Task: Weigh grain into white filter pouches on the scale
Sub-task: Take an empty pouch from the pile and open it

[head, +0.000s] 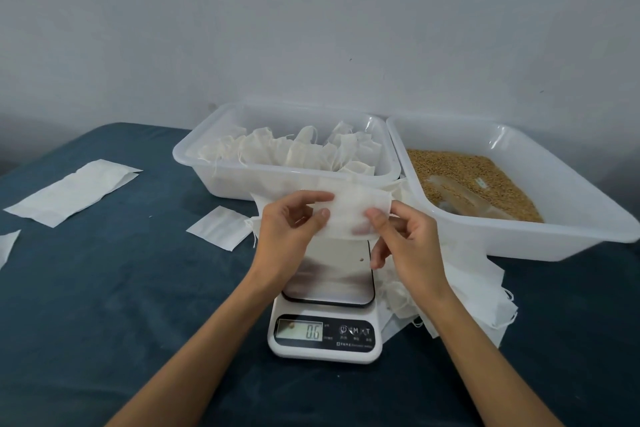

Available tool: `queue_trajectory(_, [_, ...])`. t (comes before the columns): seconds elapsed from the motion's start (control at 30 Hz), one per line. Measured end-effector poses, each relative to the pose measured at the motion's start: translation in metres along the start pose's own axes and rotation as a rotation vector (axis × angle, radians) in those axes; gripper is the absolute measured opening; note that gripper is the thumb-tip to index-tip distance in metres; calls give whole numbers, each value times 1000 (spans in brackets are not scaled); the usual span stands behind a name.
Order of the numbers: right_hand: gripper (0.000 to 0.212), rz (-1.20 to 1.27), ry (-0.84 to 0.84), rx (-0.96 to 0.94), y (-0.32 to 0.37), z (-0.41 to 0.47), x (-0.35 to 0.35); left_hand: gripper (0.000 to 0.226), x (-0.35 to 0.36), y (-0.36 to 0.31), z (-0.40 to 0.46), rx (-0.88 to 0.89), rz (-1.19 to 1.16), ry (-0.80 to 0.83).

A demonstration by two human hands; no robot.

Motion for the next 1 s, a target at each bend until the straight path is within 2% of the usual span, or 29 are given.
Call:
queue_trajectory(0.13, [26, -32, -13, -51, 7, -1, -4, 27, 2, 8, 0, -79, -47, 24])
queue_trajectory(0.27, [22, -76, 52, -94, 12, -4, 3, 26, -2, 16, 1, -165, -108, 14])
queue_trajectory(0.37, [37, -80, 43, -94, 10, -5, 4, 26, 0, 25, 1, -246, -149, 28])
queue_trajectory(0.5, [33, -60, 6, -61, 10, -5, -1, 23, 4, 26, -3, -252, -115, 81])
queue_trajectory(0.63, [43, -69, 73, -68, 10, -5, 7, 21, 7, 27, -4, -292, -164, 94])
queue_trajectory(0.77, [29, -60, 64, -41, 7, -7, 8, 21, 5, 29, -3, -323, -202, 78])
queue_trajectory(0.9, [35, -40, 8, -19, 7, -5, 2, 18, 3, 28, -2, -290, -187, 60])
queue_trajectory(1.0, [28, -56, 5, -25, 12, -6, 2, 16, -1, 28, 0, -274, -184, 29])
Point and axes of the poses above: each hand's wrist, its own z-axis towards the middle knuckle, its own x-axis out of the palm, y = z × x, the point moved 9 cm from there along z, towards the middle knuckle, and after that the axes turned 7 degrees about -y, right-handed, at the moved point
